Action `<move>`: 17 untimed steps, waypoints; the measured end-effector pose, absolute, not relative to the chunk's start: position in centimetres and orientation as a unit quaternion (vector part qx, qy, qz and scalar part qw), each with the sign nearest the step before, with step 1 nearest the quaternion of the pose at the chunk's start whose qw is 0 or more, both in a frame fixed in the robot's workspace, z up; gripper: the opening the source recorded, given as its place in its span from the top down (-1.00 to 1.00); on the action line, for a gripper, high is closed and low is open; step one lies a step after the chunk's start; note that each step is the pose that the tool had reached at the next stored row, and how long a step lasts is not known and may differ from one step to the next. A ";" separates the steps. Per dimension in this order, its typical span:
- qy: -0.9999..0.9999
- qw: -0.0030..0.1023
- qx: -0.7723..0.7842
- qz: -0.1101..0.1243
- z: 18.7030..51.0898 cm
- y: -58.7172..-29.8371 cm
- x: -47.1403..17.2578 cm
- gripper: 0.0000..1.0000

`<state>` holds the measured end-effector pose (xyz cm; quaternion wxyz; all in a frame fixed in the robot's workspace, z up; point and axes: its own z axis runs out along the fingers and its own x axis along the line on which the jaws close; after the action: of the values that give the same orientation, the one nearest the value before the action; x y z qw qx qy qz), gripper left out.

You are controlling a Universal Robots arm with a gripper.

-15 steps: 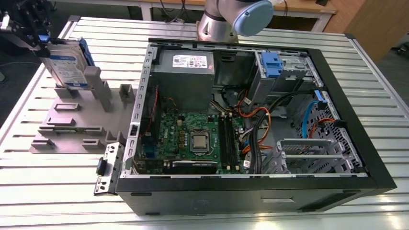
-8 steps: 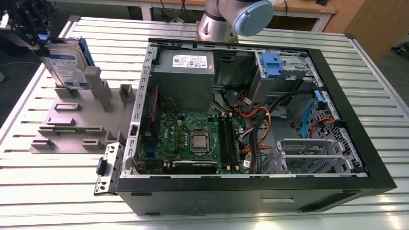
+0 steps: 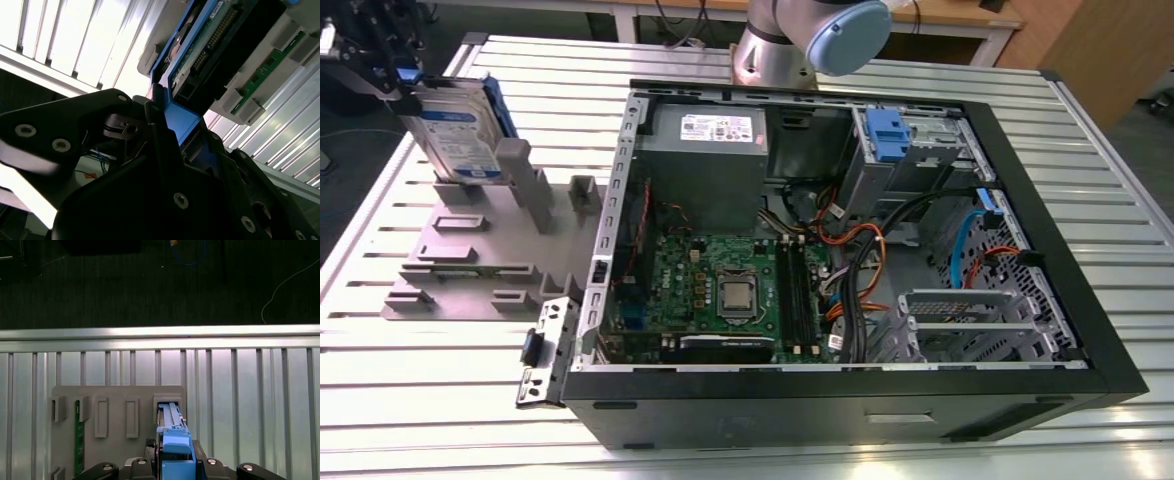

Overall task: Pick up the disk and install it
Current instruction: 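Pick up the disk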

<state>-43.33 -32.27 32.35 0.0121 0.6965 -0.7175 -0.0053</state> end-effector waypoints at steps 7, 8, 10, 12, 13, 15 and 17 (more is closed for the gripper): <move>-0.717 0.012 0.696 -0.005 32.6 -32.3 -43.3 0.27; -0.717 0.012 0.696 -0.005 32.6 -32.3 -43.3 0.27; -0.717 0.012 0.696 -0.005 32.7 -32.3 -43.3 0.27; -0.717 0.012 0.696 -0.005 32.7 -32.3 -43.3 0.27; -0.717 0.012 0.696 -0.005 32.8 -32.3 -43.3 0.27; -0.717 0.012 0.696 -0.005 32.8 -32.3 -43.3 0.27; -0.717 0.012 0.696 -0.005 32.9 -32.3 -43.3 0.27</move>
<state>-43.33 -32.27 32.90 0.0121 0.6965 -0.7175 -0.0053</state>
